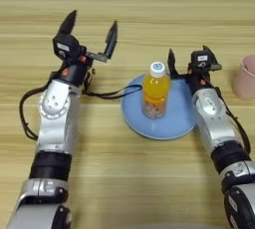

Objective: Move the objects on the table

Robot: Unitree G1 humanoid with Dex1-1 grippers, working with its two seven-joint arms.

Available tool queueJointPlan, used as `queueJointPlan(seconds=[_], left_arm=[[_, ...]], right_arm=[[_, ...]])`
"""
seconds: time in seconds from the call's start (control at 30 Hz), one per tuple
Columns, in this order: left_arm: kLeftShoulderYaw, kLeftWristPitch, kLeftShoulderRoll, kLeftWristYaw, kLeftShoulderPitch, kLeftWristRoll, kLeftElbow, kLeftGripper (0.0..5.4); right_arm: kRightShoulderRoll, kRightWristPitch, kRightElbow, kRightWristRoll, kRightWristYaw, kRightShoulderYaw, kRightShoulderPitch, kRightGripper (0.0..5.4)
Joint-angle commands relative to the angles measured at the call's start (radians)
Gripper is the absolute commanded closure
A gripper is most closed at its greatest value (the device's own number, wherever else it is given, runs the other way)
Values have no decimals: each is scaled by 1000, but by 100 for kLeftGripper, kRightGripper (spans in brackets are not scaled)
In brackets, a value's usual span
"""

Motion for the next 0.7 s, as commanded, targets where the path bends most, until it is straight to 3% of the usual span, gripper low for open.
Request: queueJointPlan(seconds=[0.03,0.17,0.33,0.5,0.7], left_arm=[[27,-19,39,63,-49,51,163,4],[30,-51,48,78,-62,64,275,4],[17,-66,31,93,-63,82,340,4],[3,-71,13,106,-59,87,353,4],[-2,-74,-1,124,-54,96,345,4]], right_arm=[[0,-1,-9,-2,-2,1,-10,0],[-2,0,-41,-5,-3,2,4,0],[-5,14,-129,-11,-2,10,42,0],[-13,55,-293,-23,4,25,119,0],[-40,142,-541,-30,42,50,261,0]])
